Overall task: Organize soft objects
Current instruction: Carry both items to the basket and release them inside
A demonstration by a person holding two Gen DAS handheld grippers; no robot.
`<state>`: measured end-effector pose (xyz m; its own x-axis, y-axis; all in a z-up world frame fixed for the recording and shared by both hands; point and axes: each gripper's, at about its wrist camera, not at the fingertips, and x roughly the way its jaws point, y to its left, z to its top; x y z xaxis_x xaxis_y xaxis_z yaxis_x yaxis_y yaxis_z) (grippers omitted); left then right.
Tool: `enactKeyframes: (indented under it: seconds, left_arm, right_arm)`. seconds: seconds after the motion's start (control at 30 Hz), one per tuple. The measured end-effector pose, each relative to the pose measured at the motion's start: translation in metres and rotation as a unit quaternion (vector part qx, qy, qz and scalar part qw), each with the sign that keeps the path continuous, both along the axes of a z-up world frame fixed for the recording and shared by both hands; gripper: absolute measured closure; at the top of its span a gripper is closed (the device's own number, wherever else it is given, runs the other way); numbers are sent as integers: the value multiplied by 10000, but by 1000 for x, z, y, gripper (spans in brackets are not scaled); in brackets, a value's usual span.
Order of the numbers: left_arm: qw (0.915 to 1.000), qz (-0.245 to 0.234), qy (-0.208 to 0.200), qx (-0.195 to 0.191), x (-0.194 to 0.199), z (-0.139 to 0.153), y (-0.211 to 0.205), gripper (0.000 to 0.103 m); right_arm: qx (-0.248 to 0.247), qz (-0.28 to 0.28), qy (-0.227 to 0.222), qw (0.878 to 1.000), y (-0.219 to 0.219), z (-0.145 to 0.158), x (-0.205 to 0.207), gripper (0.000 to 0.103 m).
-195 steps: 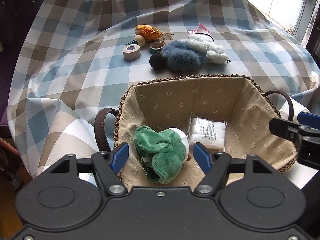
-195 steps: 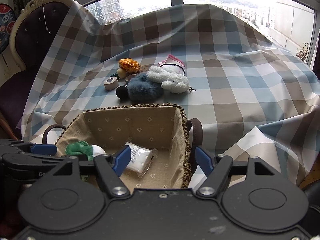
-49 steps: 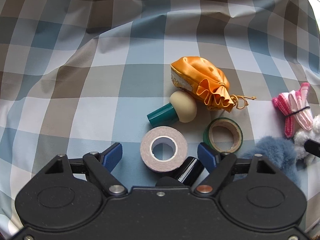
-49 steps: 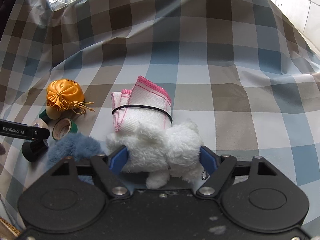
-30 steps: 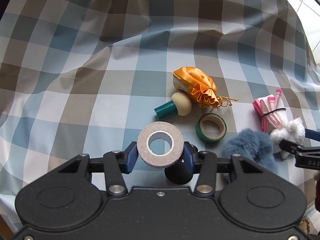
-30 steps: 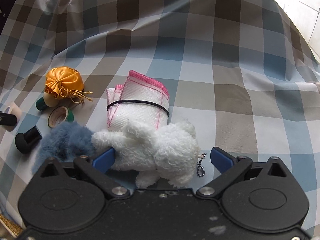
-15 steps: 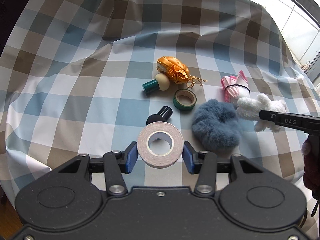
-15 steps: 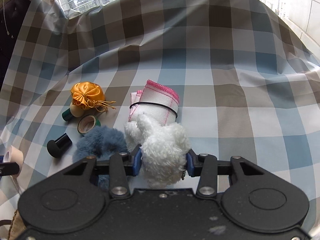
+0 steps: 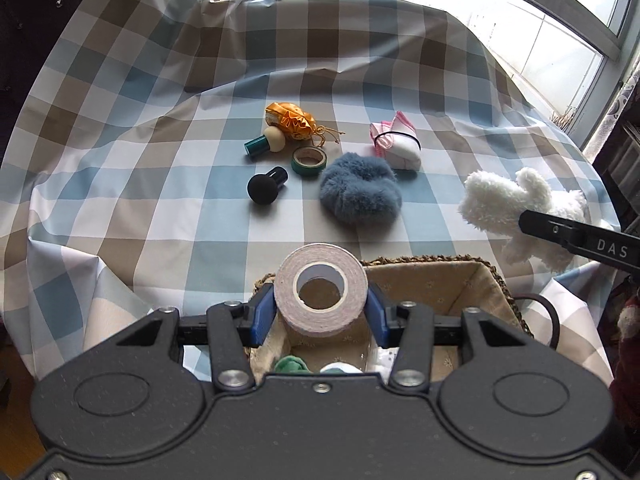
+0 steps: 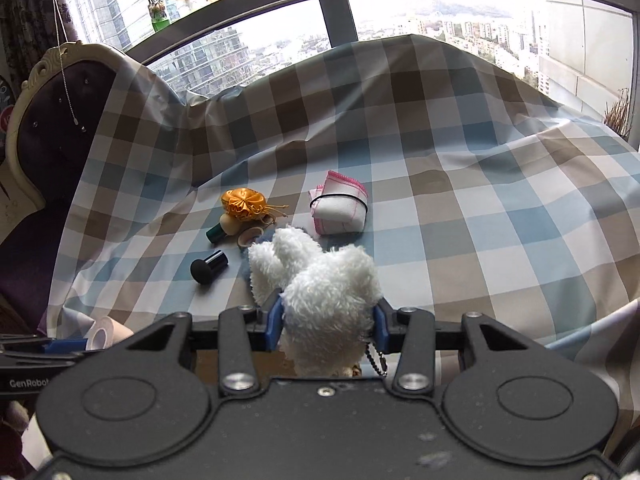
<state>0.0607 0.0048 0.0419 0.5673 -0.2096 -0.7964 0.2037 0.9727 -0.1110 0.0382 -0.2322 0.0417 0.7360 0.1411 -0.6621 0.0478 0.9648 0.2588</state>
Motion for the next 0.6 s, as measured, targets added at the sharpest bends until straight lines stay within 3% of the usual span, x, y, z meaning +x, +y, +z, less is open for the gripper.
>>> enactKeyframes:
  seconds: [0.33,0.5,0.6]
  left_arm:
    - [9997,-166,-86,132,-56,-15,-6,56]
    - [9998,-147,86,111,-60,-25,-9,56]
    - [9996,-97,174,217,-55,-31,-12,56]
  right_arm:
    - [-81,84,-162,9998,23,0,-97,60]
    - [-216,212,-221,9993,35,-4,-130,59]
    - [-189,206,-252,9993,34,-3,-129,59]
